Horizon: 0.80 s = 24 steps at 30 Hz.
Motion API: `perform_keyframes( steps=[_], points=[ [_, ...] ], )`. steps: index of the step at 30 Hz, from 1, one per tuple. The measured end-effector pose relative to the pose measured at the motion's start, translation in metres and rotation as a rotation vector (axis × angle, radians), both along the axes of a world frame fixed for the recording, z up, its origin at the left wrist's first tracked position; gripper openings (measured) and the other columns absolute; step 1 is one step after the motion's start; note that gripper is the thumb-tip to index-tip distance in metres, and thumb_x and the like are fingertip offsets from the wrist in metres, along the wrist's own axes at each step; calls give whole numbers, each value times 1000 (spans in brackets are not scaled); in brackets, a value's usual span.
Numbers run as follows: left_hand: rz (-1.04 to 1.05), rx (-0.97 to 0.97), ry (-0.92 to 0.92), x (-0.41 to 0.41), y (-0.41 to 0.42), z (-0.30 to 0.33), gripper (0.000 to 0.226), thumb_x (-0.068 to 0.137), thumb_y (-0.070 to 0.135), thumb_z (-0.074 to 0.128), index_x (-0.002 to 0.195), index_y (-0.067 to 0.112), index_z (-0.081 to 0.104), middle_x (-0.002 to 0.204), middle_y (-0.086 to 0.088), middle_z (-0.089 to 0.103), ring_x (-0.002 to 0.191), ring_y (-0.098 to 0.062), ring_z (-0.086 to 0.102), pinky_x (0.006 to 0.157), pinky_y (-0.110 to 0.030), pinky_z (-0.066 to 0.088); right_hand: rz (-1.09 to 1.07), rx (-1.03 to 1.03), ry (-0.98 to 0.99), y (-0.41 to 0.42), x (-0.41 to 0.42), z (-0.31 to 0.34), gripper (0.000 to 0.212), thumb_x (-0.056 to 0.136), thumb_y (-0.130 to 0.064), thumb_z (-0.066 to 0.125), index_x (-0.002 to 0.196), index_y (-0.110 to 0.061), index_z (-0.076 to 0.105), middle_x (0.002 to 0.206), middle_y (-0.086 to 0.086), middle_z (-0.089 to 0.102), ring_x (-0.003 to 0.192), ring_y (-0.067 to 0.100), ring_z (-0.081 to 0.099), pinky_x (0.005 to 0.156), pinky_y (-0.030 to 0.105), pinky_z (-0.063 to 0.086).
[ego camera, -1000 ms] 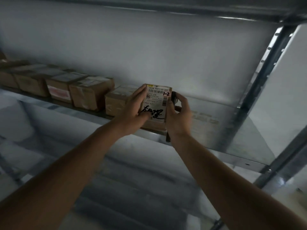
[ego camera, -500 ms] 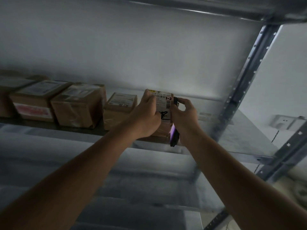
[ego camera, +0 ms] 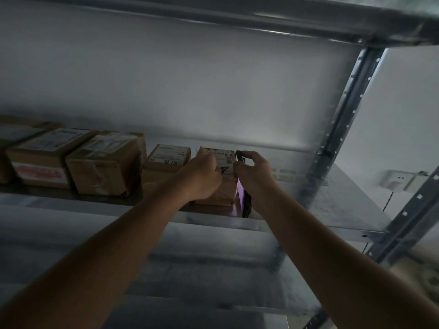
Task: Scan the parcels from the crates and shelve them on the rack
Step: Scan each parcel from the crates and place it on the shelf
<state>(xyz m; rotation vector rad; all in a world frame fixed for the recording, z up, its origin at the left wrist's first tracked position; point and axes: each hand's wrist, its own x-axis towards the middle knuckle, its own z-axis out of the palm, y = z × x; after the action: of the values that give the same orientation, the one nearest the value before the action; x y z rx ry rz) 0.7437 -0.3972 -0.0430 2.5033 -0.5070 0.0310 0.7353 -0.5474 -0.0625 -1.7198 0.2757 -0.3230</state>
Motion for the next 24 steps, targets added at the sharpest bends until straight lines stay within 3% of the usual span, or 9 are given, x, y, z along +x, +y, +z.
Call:
perform_keyframes(
  steps=[5, 7, 8, 10, 11, 13, 16, 19, 24],
  points=[
    [2, 79, 29, -5, -3, 6, 23, 108, 15, 38, 92, 14, 55, 112, -7, 44, 86, -8, 43, 92, -35, 33, -20, -3, -35, -7, 0, -2, 31, 106, -20, 64, 136, -23, 69, 88, -14, 68, 55, -12, 64, 45, 10, 45],
    [6, 108, 20, -5, -4, 9, 24, 107, 15, 38, 88, 18, 52, 116, -7, 44, 103, -16, 47, 107, -42, 35, -32, -28, -51, -8, -3, 0, 30, 107, -26, 62, 136, -24, 70, 88, -17, 66, 55, -15, 62, 45, 7, 43],
    [16, 105, 12, -5, -4, 10, 23, 107, 15, 39, 89, 18, 52, 116, -7, 47, 104, -17, 46, 104, -40, 38, -35, -39, -57, -9, -5, 2, 30, 107, -28, 61, 136, -25, 70, 85, -15, 67, 52, -9, 63, 45, 10, 45],
    [25, 86, -17, -6, -3, 11, 16, 105, 14, 43, 100, 12, 57, 116, -8, 57, 93, -15, 52, 80, -30, 43, -43, -64, -59, -12, -9, 7, 30, 108, -29, 59, 137, -28, 69, 78, -6, 66, 45, 5, 57, 47, 22, 46],
    [26, 85, -54, -6, -3, 12, 16, 104, 15, 45, 107, 10, 60, 115, -9, 61, 95, -18, 57, 78, -31, 45, -51, -94, -59, -14, -12, 9, 32, 108, -28, 58, 138, -29, 68, 77, -4, 65, 47, 9, 55, 49, 25, 45],
    [12, 90, -166, -8, -2, 10, 29, 105, 19, 48, 128, 8, 60, 130, -14, 61, 119, -32, 59, 99, -42, 49, -74, -188, -82, -17, -21, 13, 35, 108, -24, 58, 142, -29, 66, 79, -3, 64, 44, 2, 51, 43, 21, 41],
    [-63, 88, -298, -20, -2, 9, 60, 106, 29, 55, 160, 11, 39, 166, -10, 39, 150, -30, 40, 121, -49, 36, -111, -357, -137, -20, -43, 17, 41, 107, -21, 58, 146, -30, 64, 101, 5, 69, 45, -4, 56, 37, 11, 34],
    [-136, 107, -354, -36, -6, 9, 67, 103, 38, 60, 162, 18, 37, 167, -3, 39, 148, -28, 43, 118, -52, 40, -155, -576, -124, -24, -67, 19, 45, 106, -27, 57, 150, -35, 59, 130, 7, 70, 78, 10, 65, 50, 16, 40],
    [-218, 165, -397, -67, -22, 10, 64, 104, 50, 51, 162, 24, 38, 167, 3, 38, 151, -26, 40, 118, -52, 37, -238, -773, -69, -34, -117, 11, 42, 108, -33, 56, 150, -40, 55, 135, 5, 70, 107, 25, 68, 92, 41, 59]
  ],
)
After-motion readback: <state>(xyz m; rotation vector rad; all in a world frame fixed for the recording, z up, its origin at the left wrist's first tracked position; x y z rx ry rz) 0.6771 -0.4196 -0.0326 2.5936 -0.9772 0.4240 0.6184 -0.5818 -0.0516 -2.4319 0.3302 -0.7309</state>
